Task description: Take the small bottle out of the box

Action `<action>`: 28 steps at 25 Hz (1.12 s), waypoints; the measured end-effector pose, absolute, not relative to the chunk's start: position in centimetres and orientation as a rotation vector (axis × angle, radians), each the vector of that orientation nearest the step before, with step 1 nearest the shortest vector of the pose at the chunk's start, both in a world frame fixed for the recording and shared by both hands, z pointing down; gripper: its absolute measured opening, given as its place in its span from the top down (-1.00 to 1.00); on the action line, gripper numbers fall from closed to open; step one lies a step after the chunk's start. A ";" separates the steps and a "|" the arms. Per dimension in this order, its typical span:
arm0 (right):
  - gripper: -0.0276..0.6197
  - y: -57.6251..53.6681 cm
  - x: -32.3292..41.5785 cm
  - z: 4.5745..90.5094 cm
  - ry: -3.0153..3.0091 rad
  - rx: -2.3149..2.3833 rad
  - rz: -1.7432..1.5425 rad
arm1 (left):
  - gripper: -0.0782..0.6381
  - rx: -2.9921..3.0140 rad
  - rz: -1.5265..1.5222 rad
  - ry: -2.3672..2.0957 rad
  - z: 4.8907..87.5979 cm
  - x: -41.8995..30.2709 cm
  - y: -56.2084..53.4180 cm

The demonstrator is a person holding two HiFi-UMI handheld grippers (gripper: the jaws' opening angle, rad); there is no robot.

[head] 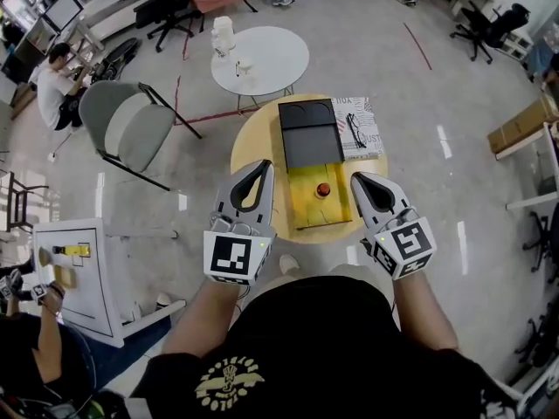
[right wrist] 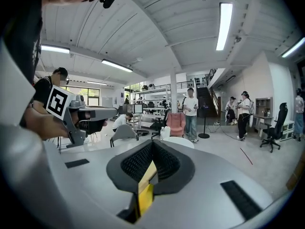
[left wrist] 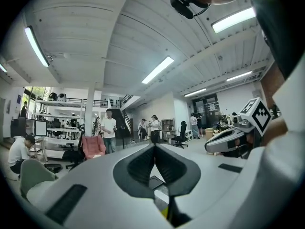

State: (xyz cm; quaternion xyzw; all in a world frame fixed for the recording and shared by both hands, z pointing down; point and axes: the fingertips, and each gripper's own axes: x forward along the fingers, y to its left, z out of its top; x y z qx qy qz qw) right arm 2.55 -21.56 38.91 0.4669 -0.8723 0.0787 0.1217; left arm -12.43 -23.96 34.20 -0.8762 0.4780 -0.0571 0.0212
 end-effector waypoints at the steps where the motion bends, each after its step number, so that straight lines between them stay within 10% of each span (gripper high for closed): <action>1: 0.87 -21.5 2.5 39.0 -2.538 1.382 0.236 | 0.73 -2.727 -0.167 1.469 34.3 -12.5 -24.0; 9: 0.47 -21.0 1.2 39.5 -2.574 1.366 0.172 | 0.74 -2.788 -0.181 1.427 35.9 -12.1 -24.8; 28: 0.47 -25.2 1.2 43.7 -2.636 1.067 0.200 | 0.73 -2.699 -0.209 1.564 36.8 -11.2 -29.1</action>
